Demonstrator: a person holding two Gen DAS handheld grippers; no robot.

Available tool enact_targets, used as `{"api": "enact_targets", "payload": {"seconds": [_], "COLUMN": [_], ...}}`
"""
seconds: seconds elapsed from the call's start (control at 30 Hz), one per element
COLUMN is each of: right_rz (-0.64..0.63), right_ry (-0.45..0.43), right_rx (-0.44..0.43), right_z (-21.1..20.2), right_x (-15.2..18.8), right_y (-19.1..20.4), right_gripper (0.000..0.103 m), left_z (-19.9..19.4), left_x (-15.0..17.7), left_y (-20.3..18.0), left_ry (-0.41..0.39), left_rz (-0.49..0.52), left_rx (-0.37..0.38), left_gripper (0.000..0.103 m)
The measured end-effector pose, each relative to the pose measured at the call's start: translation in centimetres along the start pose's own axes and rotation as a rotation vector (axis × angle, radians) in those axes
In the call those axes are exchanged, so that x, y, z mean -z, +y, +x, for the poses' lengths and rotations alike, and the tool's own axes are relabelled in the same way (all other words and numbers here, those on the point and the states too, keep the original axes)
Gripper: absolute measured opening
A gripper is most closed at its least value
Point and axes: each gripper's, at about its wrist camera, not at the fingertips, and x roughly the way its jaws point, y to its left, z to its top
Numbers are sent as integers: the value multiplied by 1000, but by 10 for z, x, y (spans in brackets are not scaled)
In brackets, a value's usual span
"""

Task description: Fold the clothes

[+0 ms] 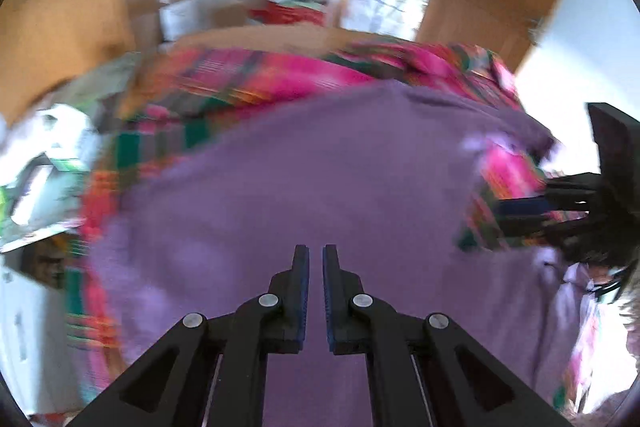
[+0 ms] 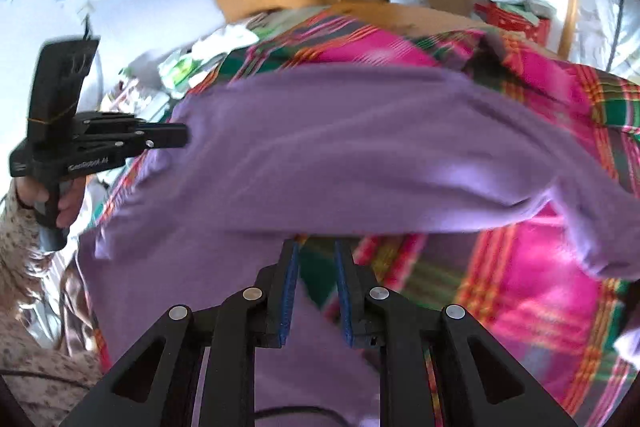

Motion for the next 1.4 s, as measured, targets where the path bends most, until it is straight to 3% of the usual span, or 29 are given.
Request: {"api": "enact_targets", "payload": {"seconds": [0.17,0.37,0.4,0.5,0.53,0.73,0.87,0.97,1.07,1.17,1.27,1.33,1.4], "right_rz": [-25,-47,-48,-57,-62,-59,-135,-166,-117,-69,-32,6,51], "right_ry": [8,16,7,-16,-27,-118,-172,-156,-140,-148,-164,-186,-222], "right_rx": [-32,-19,-22,-21,-22,-62,-77,-85,-95,-119,-124,-118,-105], "right_z": [21,35,35,35,33,8,-7,-6,-1,-4,-14,-25,-38], "right_x": [2,-2,-1,1,2,10,21,30,33,35,40,46,54], "right_y": [17,22,23,28,29,34,51,57,50,44,38,31,20], "right_gripper": [20,24,25,8,7,6,6,4,6,7,9,19,21], "left_z": [16,23,25,32,33,40,45,47,45,34,17,10,7], "left_x": [10,12,12,8,7,0,-2,-3,-6,-6,-6,-6,-4], "left_y": [-36,-47,-47,-38,-34,-16,-10,-7,-8,-19,-41,-56,-73], "left_ry": [25,37,45,54,55,69,76,75,81,60,16,0,-1], "left_rz": [14,11,8,-38,-59,-138,-172,-188,-196,-169,-102,-58,6], "left_rx": [82,110,106,87,94,100,104,104,82,48,63,69,51], "left_gripper": [6,6,6,6,6,6,6,6,6,6,8,10,13]}}
